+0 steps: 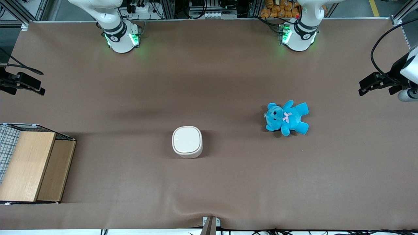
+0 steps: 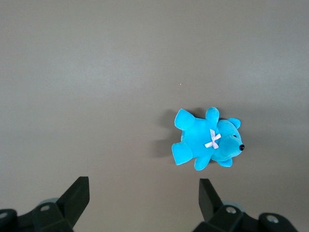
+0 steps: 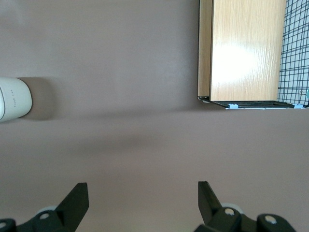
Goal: Open trash can with right arm
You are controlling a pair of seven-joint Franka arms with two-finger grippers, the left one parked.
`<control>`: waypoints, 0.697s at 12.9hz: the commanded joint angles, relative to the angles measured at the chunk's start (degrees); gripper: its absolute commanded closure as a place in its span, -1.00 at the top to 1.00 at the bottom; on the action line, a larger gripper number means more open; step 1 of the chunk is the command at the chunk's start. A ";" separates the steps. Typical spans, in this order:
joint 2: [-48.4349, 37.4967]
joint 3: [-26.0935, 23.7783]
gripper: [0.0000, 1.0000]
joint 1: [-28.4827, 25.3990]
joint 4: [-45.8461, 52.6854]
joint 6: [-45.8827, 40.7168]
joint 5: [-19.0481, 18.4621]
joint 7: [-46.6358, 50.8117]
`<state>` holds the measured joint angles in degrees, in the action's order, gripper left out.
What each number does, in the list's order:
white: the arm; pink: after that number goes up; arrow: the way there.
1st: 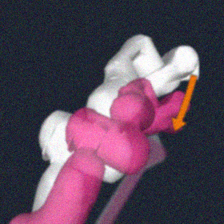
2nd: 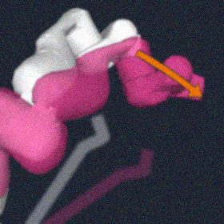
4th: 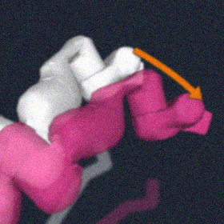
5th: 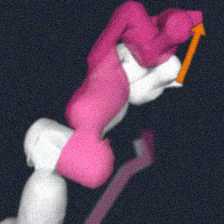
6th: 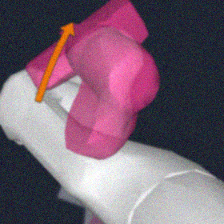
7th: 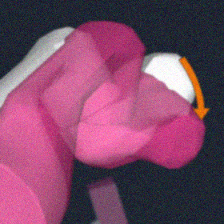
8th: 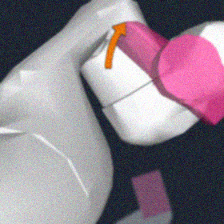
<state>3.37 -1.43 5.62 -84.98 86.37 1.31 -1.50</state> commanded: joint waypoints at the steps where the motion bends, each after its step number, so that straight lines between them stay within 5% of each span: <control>1: -0.12 -0.41 1.00 1.14 0.60 -0.59 -0.96 -0.43; 9: 0.06 -0.59 1.00 0.88 0.16 -0.68 -2.89 -0.69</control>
<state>3.40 -1.27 5.71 -85.01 86.29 -0.12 -1.61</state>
